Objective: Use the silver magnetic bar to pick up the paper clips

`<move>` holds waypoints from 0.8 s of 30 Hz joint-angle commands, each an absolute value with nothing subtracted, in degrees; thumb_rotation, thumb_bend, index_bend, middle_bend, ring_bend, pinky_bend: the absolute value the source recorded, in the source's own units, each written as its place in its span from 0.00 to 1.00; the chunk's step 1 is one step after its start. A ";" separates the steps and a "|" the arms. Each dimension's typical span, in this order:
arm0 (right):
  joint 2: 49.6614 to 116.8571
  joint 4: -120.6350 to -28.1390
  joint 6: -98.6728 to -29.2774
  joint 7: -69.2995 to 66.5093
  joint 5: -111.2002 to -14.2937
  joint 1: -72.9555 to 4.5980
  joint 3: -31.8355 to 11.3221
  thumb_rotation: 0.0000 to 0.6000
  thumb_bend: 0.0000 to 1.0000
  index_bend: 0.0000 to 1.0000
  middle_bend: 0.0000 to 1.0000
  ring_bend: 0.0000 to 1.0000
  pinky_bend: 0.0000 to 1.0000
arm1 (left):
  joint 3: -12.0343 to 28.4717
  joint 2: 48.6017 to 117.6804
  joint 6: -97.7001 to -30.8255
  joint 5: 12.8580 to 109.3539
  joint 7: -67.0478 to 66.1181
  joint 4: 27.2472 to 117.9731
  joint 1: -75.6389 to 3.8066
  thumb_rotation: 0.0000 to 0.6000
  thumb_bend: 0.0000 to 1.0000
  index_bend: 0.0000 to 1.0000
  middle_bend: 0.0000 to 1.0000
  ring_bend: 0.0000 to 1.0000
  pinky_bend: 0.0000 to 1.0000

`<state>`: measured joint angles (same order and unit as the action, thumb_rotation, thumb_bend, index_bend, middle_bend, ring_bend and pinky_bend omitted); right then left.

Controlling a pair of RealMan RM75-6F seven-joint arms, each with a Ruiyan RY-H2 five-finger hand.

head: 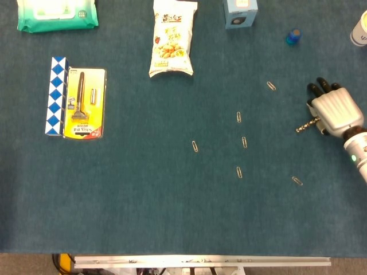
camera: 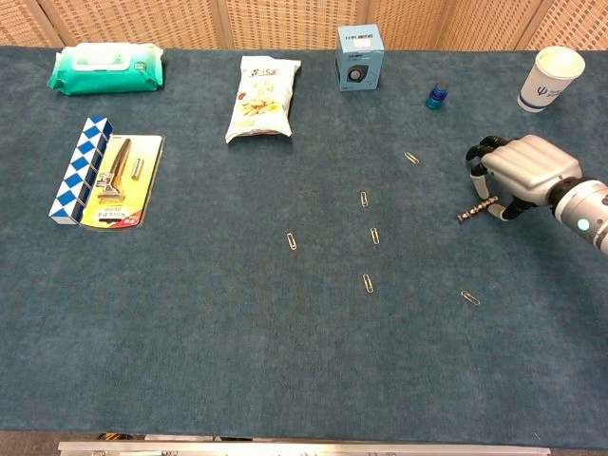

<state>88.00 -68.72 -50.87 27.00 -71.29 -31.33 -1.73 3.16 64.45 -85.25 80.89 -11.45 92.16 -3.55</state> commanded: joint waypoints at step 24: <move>84.66 -74.54 -53.17 28.68 -71.26 -31.11 -1.61 1.00 0.30 0.58 0.17 0.09 0.27 | 3.17 64.50 -85.23 80.87 -11.67 92.12 -3.58 1.00 0.18 0.50 0.52 0.57 0.73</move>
<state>85.27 -73.69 -52.62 28.45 -70.92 -31.25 -1.68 3.18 64.50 -85.23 80.87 -11.68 92.11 -3.58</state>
